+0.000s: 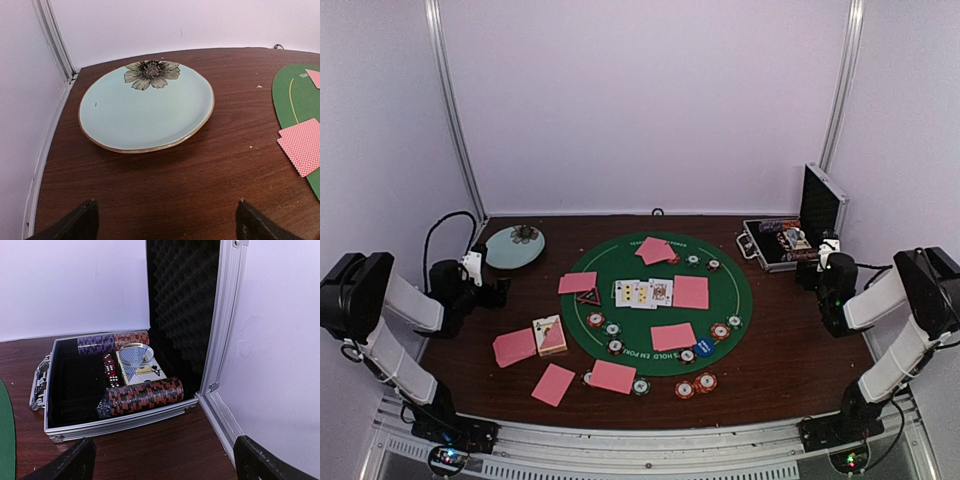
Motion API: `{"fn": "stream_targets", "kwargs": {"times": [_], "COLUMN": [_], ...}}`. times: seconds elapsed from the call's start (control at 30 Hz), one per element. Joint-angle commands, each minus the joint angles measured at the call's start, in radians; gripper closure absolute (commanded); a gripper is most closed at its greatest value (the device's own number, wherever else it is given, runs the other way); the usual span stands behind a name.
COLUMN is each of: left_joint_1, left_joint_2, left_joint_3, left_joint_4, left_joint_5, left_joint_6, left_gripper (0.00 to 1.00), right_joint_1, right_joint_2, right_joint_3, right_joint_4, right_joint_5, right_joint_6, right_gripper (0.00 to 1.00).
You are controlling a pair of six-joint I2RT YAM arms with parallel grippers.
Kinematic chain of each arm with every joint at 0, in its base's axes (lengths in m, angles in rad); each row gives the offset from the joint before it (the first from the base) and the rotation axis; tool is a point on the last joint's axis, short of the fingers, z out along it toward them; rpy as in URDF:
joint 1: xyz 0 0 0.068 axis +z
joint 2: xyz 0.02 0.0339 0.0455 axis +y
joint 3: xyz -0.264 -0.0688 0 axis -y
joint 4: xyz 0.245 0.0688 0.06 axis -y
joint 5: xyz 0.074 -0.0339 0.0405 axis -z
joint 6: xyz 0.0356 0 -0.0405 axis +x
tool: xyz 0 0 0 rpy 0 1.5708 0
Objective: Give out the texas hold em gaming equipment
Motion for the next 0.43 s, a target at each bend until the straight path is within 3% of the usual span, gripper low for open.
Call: {"fn": "stream_targets", "kwargs": {"times": [0.0, 0.4], "left_joint_1": [0.003, 0.002], "left_joint_2": [0.004, 0.004], "left_joint_3": [-0.002, -0.002], "left_joint_4": [0.063, 0.063], "left_joint_5": [-0.008, -0.008], "left_joint_6": [-0.008, -0.008], "left_gripper": [0.03, 0.02], "right_joint_1": [0.001, 0.001], "right_joint_2": [-0.011, -0.011], "right_joint_3": [0.004, 0.004], "right_joint_4": [-0.002, -0.004], "right_joint_5": [-0.012, -0.015], "right_joint_6": [0.000, 0.000], "right_gripper": [0.01, 0.00]}}
